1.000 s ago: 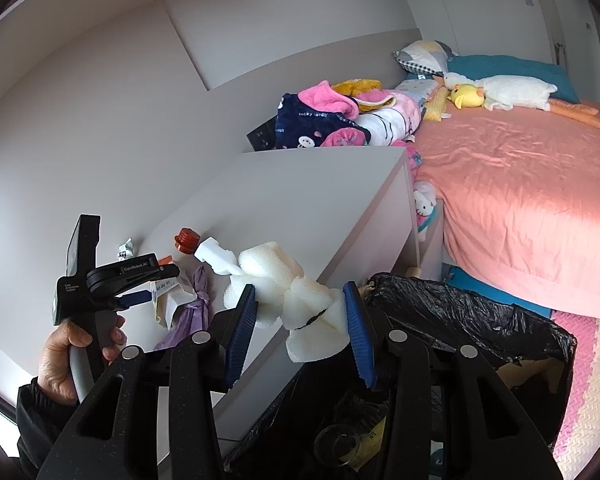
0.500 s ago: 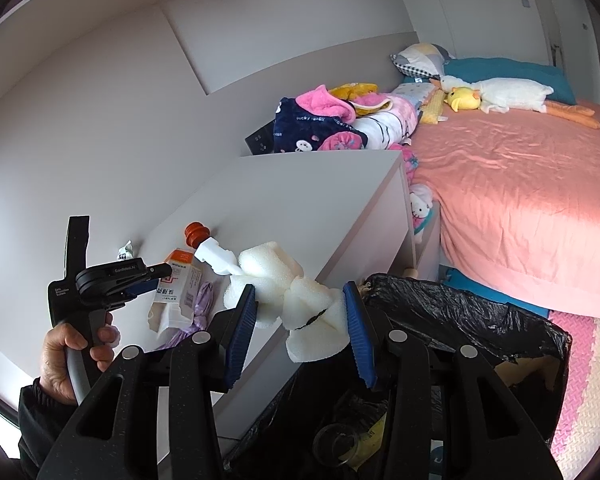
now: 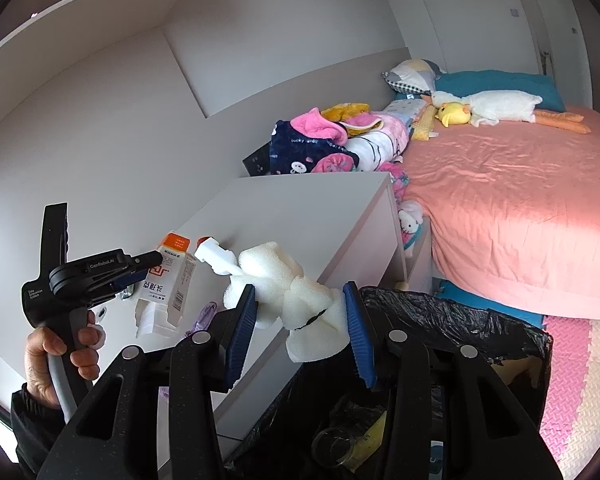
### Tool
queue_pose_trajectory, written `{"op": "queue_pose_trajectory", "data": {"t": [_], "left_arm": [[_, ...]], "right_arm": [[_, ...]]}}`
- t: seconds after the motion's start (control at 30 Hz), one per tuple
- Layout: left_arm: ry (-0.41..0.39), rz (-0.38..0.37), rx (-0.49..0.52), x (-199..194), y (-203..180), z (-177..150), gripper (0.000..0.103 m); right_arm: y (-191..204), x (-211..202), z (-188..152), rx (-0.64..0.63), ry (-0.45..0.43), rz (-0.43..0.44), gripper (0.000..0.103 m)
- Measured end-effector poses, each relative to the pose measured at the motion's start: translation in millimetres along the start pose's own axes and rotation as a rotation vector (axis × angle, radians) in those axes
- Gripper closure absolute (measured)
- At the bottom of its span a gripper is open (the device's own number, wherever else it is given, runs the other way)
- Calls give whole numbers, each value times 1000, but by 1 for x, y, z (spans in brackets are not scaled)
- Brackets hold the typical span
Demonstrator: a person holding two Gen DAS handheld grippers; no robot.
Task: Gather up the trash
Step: 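Carry the carton and foam piece over the trash bag and open both tools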
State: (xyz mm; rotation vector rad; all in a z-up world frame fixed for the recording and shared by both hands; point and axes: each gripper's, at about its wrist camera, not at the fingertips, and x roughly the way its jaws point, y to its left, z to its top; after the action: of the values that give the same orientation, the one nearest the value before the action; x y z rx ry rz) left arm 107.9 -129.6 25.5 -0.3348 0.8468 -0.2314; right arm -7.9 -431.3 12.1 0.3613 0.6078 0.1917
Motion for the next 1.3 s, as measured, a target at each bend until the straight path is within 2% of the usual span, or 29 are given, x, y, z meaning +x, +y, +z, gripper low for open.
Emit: {"op": "queue_pose_trajectory", "data": {"t": [0.7, 1.17, 1.2, 1.27, 1.3], "left_arm": [[87, -155, 195, 8, -104, -54, 66], [188, -247, 385, 21, -157, -97, 65], [207, -268, 402, 22, -159, -99, 64], [256, -303, 427, 25, -162, -103, 60], [261, -300, 435, 26, -163, -105, 35]], "right_arm": [[-47, -76, -14, 71, -85, -128, 58], [-70, -91, -21, 119, -96, -182, 57], [-71, -91, -21, 122, -96, -184, 55], [-74, -93, -22, 134, -100, -192, 42], [-75, -93, -22, 145, -106, -201, 25]]}}
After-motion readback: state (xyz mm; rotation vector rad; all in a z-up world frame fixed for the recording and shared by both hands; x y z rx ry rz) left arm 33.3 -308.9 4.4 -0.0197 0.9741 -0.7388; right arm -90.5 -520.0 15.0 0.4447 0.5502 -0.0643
